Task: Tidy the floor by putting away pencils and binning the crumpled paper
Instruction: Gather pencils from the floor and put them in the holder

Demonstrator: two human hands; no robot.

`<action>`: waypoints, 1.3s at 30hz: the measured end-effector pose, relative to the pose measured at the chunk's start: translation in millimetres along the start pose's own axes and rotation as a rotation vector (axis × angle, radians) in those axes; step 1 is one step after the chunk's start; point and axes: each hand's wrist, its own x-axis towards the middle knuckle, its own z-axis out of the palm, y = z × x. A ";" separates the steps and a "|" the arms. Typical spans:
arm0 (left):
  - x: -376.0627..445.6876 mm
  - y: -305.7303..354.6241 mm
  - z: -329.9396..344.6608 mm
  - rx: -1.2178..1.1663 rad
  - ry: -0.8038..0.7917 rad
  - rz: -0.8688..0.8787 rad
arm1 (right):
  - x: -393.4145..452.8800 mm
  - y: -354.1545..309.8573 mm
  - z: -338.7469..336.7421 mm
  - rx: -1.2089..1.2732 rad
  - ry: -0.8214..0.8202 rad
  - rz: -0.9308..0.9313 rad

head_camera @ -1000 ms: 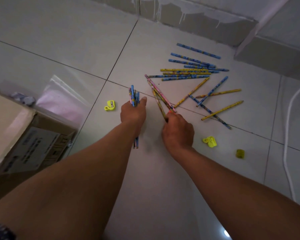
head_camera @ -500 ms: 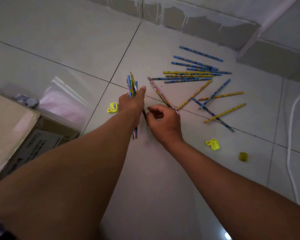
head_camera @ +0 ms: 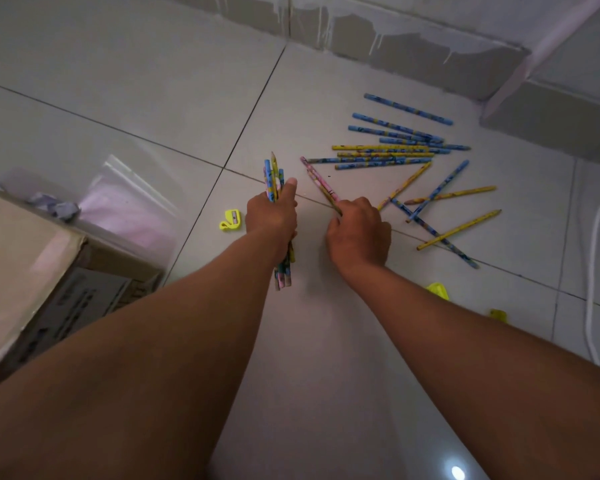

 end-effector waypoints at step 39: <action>-0.1 -10.3 0.1 0.068 0.096 0.025 | 1.7 26.1 8.1 -0.040 0.034 -0.055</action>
